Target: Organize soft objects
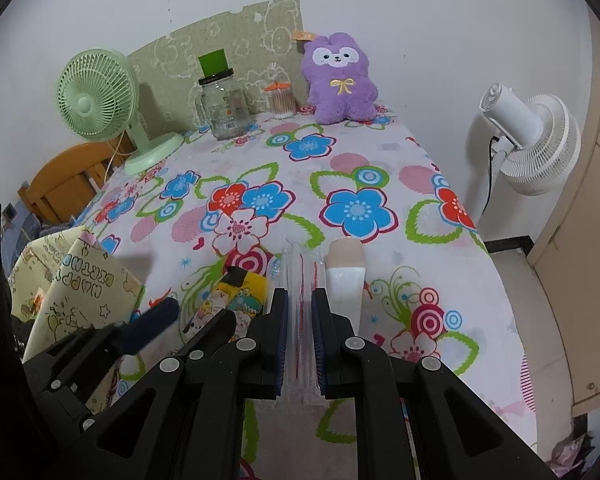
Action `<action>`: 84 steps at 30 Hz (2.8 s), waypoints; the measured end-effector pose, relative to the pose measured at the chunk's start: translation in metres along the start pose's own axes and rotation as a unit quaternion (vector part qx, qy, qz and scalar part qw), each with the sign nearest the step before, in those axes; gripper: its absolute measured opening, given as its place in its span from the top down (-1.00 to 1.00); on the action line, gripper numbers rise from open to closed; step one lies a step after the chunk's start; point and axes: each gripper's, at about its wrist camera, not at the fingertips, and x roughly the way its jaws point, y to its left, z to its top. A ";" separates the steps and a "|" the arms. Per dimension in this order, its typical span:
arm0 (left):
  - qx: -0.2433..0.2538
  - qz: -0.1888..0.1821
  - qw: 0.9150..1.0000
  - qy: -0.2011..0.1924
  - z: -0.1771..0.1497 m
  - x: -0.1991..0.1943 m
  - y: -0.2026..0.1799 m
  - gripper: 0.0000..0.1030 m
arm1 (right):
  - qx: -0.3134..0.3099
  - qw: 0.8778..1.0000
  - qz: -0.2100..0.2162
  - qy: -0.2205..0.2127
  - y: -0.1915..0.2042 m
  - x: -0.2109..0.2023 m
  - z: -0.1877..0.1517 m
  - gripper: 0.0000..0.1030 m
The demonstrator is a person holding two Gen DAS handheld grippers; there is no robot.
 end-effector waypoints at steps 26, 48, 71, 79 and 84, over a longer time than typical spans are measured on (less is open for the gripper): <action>-0.009 -0.018 0.998 0.056 -0.004 0.036 0.009 0.05 | 0.002 0.999 -0.011 0.037 -0.001 0.033 -0.002 0.71; 0.000 -0.009 1.000 -0.004 0.003 -0.034 0.012 0.05 | -0.013 1.000 -0.008 -0.018 0.020 -0.028 0.003 0.71; 0.018 -0.010 0.996 -0.089 0.011 -0.128 0.017 0.05 | -0.024 0.995 -0.004 -0.099 0.049 -0.116 0.012 0.71; 0.017 -0.008 0.994 -0.104 0.010 -0.146 0.028 0.04 | -0.032 0.993 -0.002 -0.114 0.064 -0.133 0.011 0.71; 0.017 -0.002 0.993 -0.114 0.009 -0.154 0.039 0.04 | -0.037 0.992 0.004 -0.121 0.077 -0.139 0.010 0.71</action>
